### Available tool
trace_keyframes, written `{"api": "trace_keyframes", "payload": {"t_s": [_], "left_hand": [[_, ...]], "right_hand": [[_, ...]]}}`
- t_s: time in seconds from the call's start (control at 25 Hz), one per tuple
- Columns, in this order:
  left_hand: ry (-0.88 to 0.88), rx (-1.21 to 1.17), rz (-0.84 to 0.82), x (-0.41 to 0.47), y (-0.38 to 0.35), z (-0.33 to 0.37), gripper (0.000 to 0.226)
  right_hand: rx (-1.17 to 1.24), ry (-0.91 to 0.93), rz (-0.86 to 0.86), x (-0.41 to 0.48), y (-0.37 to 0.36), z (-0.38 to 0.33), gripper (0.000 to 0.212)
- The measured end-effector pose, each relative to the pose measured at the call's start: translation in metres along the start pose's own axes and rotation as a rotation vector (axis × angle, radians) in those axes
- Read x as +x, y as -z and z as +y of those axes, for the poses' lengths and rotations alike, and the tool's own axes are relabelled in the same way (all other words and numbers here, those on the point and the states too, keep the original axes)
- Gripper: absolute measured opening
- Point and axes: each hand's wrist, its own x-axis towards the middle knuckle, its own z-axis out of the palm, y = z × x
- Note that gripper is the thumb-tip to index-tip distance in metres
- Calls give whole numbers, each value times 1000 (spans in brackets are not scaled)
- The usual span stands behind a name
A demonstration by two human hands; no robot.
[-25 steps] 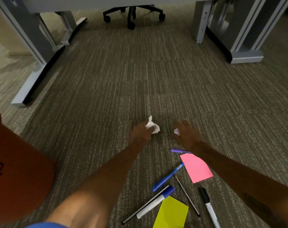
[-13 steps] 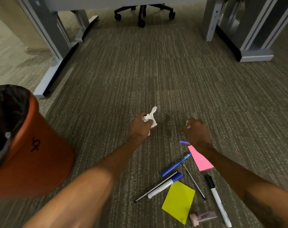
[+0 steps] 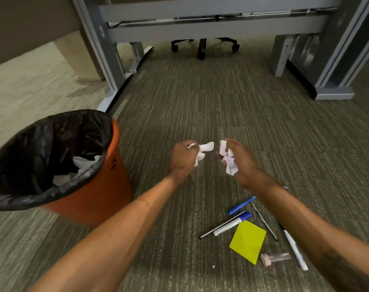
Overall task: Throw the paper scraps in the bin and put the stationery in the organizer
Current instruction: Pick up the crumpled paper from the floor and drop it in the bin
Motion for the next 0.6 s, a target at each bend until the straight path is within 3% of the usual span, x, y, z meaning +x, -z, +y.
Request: {"api": "trace_keyframes", "payload": {"t_s": [0.24,0.4,0.6], "left_hand": [[-44,71,209,-26,86,41,39],[-98,139,352,-37,160,62,30],[-62,124,621,-53,252,66,24]], "right_hand": [[197,96,-167,-64,-93,-19,17],[403,-8,-258,-96,-170,-43,17],[302,136,-293,-129,-262,-48,5]]}}
